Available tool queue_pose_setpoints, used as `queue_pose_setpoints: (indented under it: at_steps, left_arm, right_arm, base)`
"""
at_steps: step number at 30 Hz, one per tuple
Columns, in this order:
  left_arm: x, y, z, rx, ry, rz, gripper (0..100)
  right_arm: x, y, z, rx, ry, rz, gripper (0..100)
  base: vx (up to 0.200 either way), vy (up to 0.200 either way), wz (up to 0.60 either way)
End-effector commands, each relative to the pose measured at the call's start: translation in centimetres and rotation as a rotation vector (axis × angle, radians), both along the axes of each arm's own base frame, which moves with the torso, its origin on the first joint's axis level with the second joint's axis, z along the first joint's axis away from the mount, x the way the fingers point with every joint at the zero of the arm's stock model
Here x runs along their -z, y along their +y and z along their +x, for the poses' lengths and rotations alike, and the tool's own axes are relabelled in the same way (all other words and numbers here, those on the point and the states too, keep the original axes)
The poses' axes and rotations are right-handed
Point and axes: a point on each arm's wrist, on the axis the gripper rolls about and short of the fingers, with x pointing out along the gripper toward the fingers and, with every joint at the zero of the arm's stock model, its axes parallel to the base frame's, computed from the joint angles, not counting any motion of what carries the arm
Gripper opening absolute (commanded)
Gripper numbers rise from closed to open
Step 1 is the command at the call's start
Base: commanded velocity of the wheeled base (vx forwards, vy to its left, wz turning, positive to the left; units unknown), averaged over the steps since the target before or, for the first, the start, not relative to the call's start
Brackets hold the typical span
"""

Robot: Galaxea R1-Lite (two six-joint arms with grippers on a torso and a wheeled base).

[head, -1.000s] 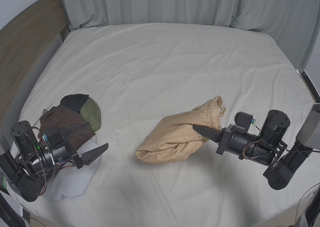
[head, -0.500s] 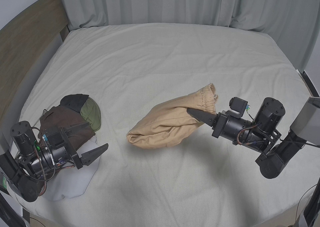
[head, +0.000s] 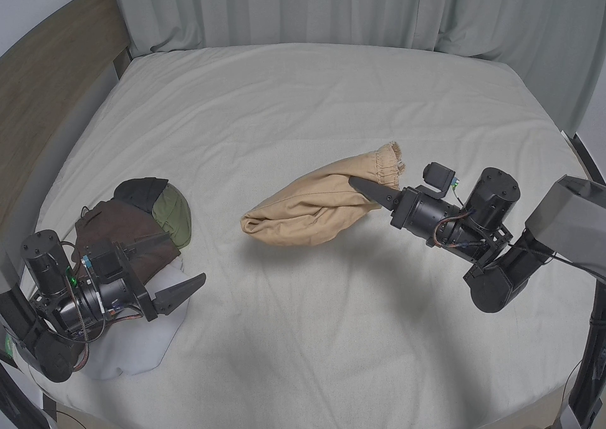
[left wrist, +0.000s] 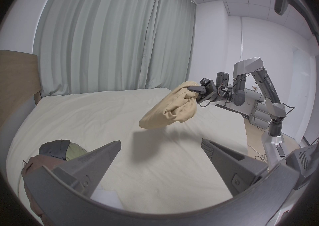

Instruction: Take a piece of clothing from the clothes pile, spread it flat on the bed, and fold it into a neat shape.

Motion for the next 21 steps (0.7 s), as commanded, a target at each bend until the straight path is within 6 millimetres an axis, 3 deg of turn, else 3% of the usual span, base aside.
queue_pose_setpoints:
  at_steps: [1, 9, 21]
  left_arm:
    - [0.1, 0.0, 0.0, 0.0, 0.007, 0.001, 100]
    - [0.4, -0.1, -0.1, 0.003, 0.016, 0.003, 100]
    - [0.7, -0.1, -0.3, 0.01, 0.035, 0.006, 100]
  right_arm:
    - [1.5, 0.0, 1.5, 0.015, 0.016, -0.004, 0]
    - [1.7, -0.3, 4.2, 0.045, -0.017, 0.013, 0]
    - [-0.6, 0.0, 7.6, 0.066, -0.027, 0.022, 0]
  base:
    - [0.0, 0.0, 0.0]
    - [0.0, 0.0, 0.0]
    - [0.0, 0.0, 0.0]
